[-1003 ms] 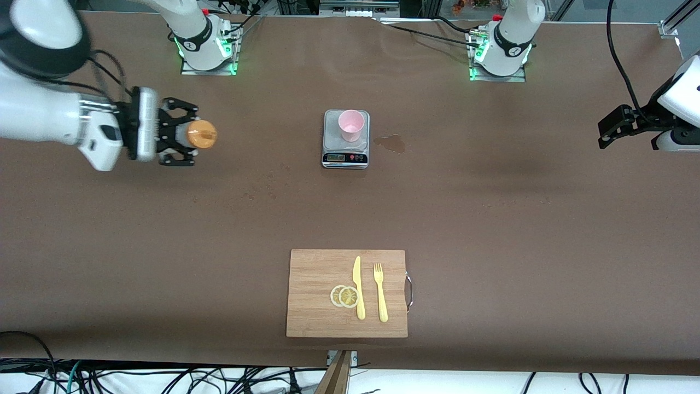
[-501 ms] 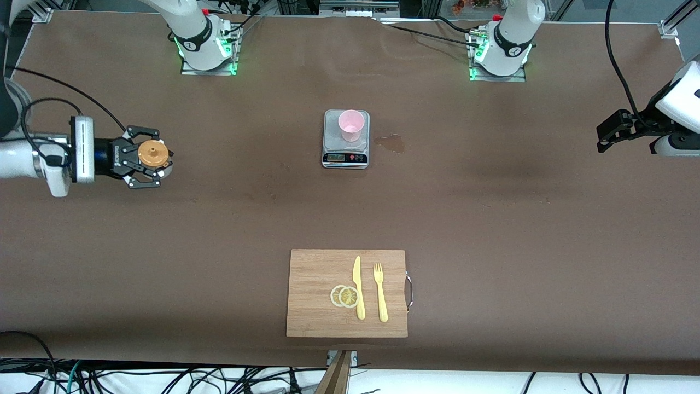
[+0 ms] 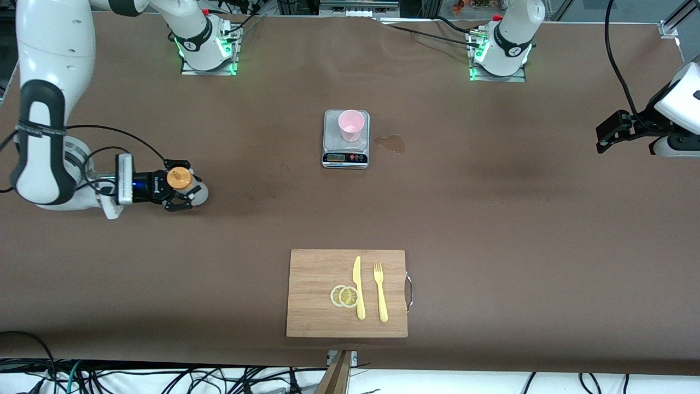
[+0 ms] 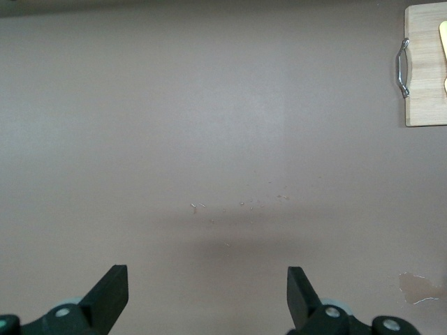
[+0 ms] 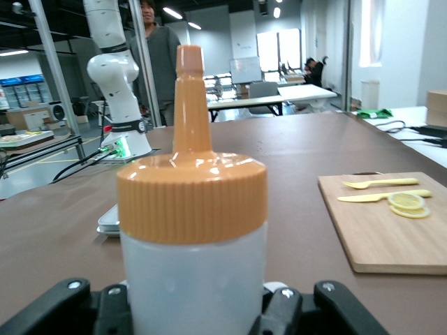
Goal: Add sauce to pink cup with both arms
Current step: 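Carry the bottle back and set it upright on the table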
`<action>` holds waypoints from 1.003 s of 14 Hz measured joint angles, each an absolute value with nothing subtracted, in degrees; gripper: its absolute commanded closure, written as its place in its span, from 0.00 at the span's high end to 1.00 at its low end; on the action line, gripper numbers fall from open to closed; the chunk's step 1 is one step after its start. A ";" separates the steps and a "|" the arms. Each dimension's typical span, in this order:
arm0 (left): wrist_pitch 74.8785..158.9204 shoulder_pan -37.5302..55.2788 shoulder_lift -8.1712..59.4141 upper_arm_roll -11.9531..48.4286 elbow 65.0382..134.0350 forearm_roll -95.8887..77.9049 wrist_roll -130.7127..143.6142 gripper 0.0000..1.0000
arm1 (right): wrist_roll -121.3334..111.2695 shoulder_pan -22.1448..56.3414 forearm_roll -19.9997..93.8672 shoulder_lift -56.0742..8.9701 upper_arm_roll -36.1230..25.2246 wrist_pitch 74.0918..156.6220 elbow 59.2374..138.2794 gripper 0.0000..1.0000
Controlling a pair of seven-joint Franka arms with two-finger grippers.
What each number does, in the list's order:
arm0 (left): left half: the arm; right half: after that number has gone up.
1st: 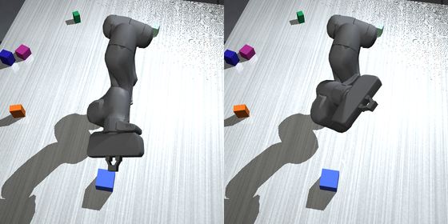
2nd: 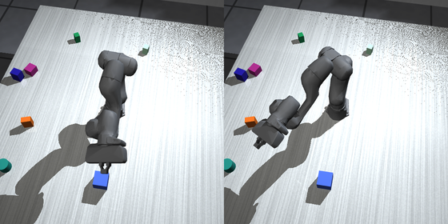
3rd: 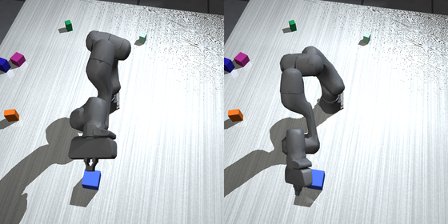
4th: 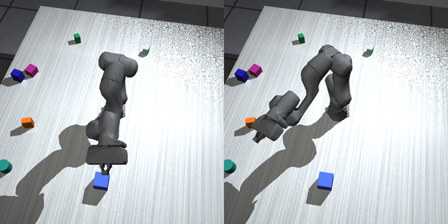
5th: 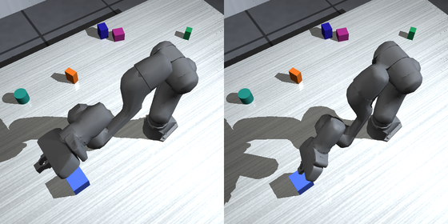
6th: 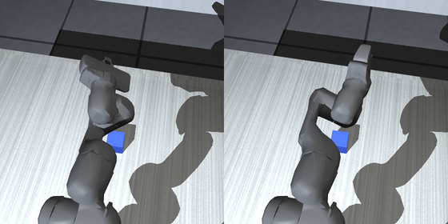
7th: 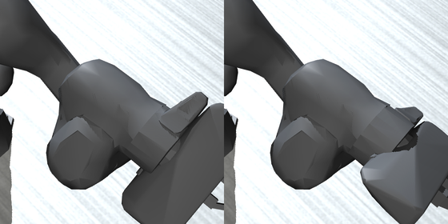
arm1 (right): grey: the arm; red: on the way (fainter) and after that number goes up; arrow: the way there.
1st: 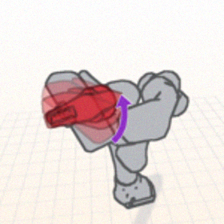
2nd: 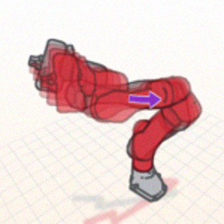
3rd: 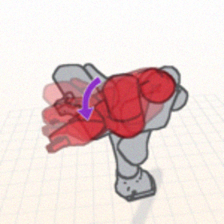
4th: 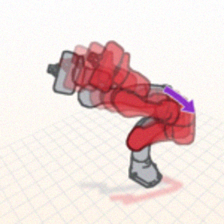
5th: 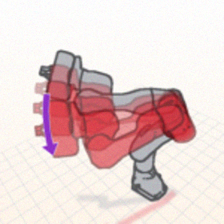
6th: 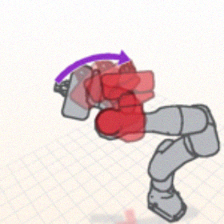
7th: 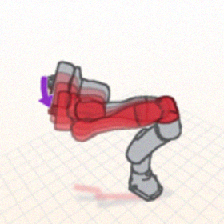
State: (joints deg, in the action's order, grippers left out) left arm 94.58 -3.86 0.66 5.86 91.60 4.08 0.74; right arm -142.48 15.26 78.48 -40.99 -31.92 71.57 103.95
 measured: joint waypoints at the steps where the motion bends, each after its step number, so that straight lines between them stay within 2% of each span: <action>1: 94.58 -3.86 0.67 5.86 91.60 4.08 0.74 1.00 | -144.97 15.26 78.54 -41.77 -31.27 71.36 105.01 0.13; 4: 94.58 -3.86 0.70 5.86 91.62 4.08 0.74 1.00 | -153.73 15.24 80.52 -43.91 -28.87 71.09 109.38 0.14; 6: 94.58 -3.86 0.79 5.86 91.64 4.08 0.74 1.00 | -156.26 15.28 83.52 -46.93 -26.68 70.03 110.62 0.19; 8: 94.58 -3.86 0.93 5.86 91.64 4.08 0.74 1.00 | -156.39 15.56 85.68 -49.05 -25.57 69.66 110.57 0.30; 9: 94.58 -3.86 1.04 5.86 91.65 4.08 0.74 1.00 | -156.39 15.63 86.02 -49.38 -25.38 69.60 110.55 0.43; 10: 94.58 -3.86 1.14 5.86 91.65 4.08 0.74 1.00 | -156.39 15.63 86.13 -49.39 -25.37 69.49 110.49 0.99; 14: 94.58 -3.86 1.24 5.84 91.65 4.08 0.74 1.00 | -156.25 15.52 86.14 -49.38 -25.55 69.44 110.04 1.00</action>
State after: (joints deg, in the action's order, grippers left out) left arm 94.58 -3.86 1.24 5.84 91.65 4.08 0.74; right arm -156.25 15.52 86.14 -49.38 -25.55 69.44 110.04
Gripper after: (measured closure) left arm 0.000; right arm 0.370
